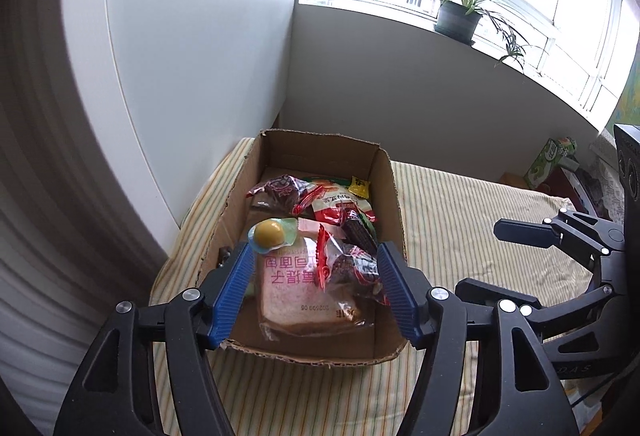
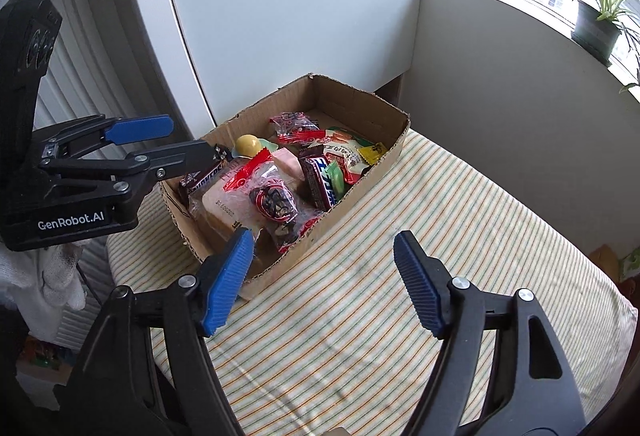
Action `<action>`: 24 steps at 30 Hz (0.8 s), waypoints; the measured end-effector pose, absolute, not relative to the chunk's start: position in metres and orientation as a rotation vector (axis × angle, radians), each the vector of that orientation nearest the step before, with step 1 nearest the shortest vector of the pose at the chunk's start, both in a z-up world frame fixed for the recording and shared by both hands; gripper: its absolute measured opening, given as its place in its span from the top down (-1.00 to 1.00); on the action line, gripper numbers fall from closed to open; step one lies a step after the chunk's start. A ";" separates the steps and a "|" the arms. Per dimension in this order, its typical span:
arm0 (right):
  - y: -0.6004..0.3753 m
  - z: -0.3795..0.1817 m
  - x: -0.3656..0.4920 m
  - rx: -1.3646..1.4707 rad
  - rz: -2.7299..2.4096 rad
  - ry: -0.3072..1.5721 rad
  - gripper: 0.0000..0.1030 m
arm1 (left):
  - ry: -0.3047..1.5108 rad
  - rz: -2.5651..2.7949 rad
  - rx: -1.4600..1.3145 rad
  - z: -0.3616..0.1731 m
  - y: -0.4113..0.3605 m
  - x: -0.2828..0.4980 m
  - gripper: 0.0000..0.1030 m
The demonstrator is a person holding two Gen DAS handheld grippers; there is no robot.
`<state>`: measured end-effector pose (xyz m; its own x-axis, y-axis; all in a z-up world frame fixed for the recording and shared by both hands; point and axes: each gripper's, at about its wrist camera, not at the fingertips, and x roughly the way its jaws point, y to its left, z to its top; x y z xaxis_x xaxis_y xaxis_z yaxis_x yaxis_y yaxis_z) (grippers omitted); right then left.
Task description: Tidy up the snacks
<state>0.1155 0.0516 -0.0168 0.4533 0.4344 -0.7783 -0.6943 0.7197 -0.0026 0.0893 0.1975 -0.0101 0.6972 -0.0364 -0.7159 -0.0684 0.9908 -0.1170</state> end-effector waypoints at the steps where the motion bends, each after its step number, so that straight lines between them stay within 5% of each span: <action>1: 0.049 -0.016 0.112 -0.340 0.705 0.838 -0.51 | 0.791 0.025 -0.130 -0.010 0.196 0.085 -0.26; 11: 0.022 -0.013 0.070 -0.282 0.608 0.737 -0.83 | 0.710 0.111 -0.146 -0.012 0.183 0.033 -0.45; 24: -0.002 -0.008 0.027 -0.243 0.504 0.680 -0.85 | 0.686 0.175 -0.128 -0.020 0.164 -0.002 -0.53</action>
<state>0.0270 -0.0024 -0.0080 0.6639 0.3641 -0.6531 -0.5190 0.8532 -0.0519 -0.0021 0.1644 -0.0195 0.7600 0.1183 -0.6391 -0.2025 0.9775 -0.0599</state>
